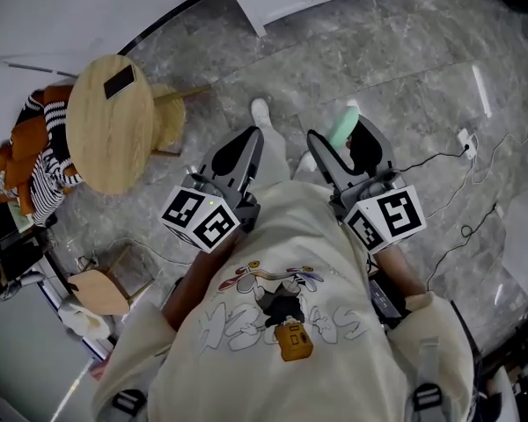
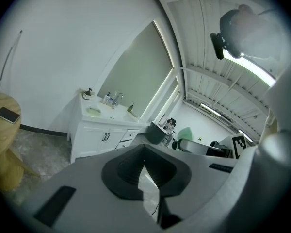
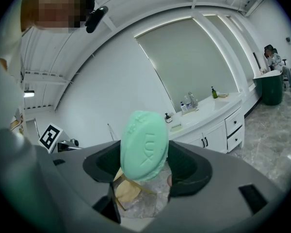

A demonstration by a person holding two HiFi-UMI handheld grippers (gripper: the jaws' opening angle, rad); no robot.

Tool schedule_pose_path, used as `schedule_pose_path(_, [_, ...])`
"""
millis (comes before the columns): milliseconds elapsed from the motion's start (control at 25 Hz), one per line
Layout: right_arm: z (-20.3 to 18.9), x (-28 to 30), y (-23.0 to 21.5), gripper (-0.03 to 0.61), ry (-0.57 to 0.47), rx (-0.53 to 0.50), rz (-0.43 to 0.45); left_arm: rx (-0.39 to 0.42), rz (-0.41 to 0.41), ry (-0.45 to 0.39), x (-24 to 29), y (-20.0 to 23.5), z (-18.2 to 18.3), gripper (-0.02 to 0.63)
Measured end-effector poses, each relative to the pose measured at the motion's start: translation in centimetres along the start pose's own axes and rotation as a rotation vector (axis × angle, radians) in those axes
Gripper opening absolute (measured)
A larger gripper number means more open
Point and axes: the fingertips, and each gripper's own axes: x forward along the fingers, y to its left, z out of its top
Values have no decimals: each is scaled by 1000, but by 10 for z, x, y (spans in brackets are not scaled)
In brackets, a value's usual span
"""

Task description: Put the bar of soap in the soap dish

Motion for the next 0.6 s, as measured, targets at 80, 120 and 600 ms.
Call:
schedule_pose_path(80, [7, 16, 0, 288, 2, -1, -8, -26, -7, 6, 9, 14, 9, 8])
schedule_pose_path(120, [11, 24, 1, 288, 1, -7, -12, -32, -17, 8, 13, 19, 15, 8])
schedule_pose_path(600, [55, 151, 27, 288, 23, -86, -53, -53, -131, -27, 40, 110, 115, 8])
